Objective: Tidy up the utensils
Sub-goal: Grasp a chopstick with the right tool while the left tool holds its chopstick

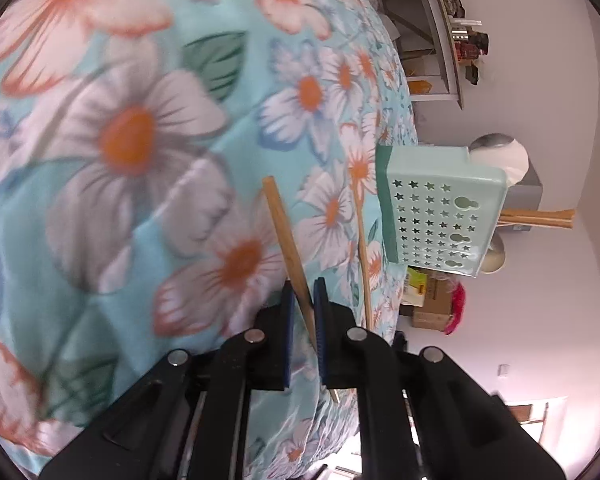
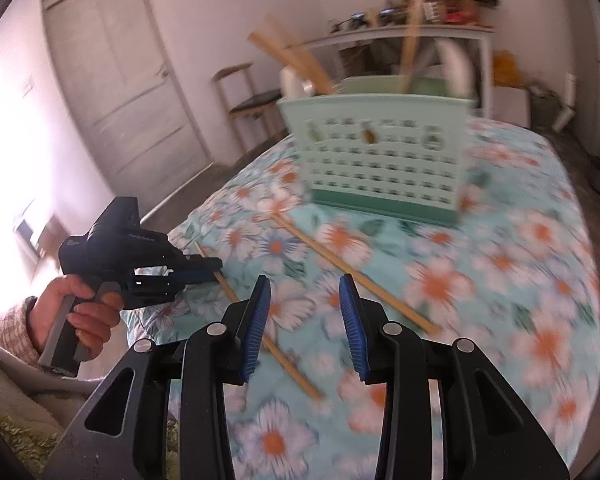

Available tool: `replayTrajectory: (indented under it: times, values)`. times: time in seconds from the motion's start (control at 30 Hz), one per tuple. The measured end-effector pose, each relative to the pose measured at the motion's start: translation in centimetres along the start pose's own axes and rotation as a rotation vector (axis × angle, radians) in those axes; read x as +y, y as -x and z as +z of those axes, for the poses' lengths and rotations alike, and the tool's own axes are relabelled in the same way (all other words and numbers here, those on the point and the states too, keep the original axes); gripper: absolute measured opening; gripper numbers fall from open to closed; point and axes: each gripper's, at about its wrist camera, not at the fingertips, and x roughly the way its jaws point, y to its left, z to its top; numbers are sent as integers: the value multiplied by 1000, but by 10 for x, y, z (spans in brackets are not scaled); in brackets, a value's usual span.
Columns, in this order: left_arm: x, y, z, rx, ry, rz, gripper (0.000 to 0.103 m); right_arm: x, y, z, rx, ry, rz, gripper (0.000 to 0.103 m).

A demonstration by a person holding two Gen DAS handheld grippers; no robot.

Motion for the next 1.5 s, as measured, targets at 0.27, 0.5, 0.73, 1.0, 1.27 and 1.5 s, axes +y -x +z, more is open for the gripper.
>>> replayTrajectory:
  times: [0.27,0.5,0.73,1.0,1.27,1.5]
  values:
    - [14,5,-1,8,-7,-48,9,26,-82,43,152,221,1,35]
    - [18,3,2,22,15,-85,9,31,-131,71,245,263,10,27]
    - [18,3,1,23,10,-92,9,43,-165,70,321,365,-42,21]
    - [19,4,1,21,7,-92,9,46,-167,70,307,374,-59,7]
    - [18,3,1,21,11,-94,9,29,-63,86,113,264,-70,4]
    - [16,3,3,26,3,-82,10,-5,48,80,-128,58,-86,4]
